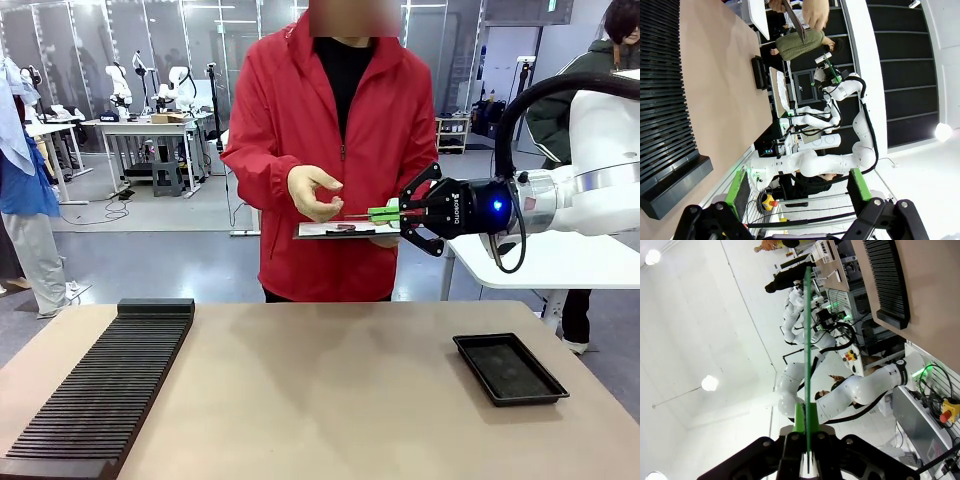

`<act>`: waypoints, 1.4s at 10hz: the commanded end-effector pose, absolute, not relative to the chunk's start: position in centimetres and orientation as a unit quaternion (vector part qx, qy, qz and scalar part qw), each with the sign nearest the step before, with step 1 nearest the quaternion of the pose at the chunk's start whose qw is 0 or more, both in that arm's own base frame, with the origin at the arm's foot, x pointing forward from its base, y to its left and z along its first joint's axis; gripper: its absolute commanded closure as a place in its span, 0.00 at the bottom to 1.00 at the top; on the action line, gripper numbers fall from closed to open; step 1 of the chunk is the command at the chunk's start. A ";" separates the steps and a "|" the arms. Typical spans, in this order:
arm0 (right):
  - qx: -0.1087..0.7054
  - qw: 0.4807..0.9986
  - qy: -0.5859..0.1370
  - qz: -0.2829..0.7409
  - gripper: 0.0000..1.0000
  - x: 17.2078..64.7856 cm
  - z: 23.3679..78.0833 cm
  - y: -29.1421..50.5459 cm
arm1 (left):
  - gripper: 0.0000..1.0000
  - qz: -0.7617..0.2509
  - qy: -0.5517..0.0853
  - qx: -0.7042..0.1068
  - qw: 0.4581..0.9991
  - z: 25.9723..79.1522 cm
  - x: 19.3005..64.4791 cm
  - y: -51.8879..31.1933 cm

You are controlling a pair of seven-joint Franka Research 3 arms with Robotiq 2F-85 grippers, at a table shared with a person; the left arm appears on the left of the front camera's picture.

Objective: Inspect the PCB.
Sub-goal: Place the Blank PCB in the ESD tray.

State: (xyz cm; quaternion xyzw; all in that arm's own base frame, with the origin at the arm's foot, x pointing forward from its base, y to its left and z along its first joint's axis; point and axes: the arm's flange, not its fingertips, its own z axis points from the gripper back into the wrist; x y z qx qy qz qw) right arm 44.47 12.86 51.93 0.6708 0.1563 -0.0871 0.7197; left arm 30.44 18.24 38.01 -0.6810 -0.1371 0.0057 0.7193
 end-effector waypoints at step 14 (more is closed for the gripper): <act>0.479 0.875 -0.005 0.075 0.97 41.7 46.7 -3.8 | 0.00 0.008 -0.135 -0.680 0.720 38.2 30.5 18.4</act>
